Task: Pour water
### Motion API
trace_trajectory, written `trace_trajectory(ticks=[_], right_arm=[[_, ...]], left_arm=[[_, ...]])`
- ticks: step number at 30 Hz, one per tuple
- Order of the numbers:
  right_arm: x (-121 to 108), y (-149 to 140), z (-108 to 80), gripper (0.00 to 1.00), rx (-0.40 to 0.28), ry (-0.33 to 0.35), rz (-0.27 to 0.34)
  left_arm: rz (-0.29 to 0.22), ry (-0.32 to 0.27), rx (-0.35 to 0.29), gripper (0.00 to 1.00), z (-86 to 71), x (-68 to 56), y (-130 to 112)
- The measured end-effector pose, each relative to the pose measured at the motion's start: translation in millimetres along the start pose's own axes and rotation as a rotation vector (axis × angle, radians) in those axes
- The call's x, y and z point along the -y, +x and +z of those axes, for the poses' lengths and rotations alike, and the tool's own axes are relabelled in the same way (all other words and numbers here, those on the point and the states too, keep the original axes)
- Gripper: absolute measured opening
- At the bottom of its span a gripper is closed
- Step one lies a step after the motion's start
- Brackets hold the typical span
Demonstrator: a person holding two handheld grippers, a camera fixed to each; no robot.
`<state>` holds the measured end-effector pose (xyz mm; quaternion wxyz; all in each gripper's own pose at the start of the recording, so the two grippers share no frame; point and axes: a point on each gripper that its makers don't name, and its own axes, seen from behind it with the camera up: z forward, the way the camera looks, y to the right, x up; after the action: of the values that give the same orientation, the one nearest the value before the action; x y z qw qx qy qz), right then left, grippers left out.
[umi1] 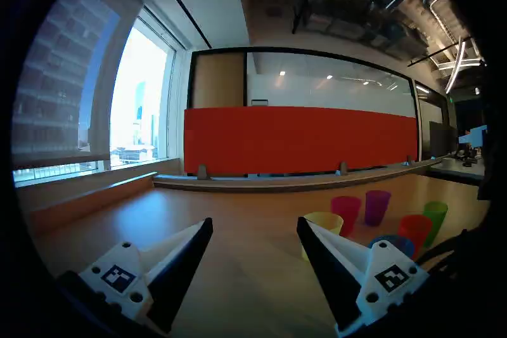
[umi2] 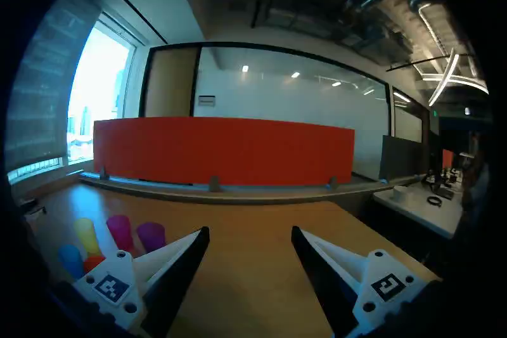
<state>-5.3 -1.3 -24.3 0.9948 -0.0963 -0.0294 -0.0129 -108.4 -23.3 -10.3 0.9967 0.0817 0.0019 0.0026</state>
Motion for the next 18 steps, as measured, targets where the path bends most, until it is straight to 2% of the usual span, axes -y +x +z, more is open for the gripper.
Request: trace_trajectory(ticks=[18], right_arm=[[-4.7,0.3,-2.0,1.00,-0.001,-0.006,0.000]], left_arm=[[0.000,-0.007,0.003,0.99,0.7,-0.6,-2.7]])
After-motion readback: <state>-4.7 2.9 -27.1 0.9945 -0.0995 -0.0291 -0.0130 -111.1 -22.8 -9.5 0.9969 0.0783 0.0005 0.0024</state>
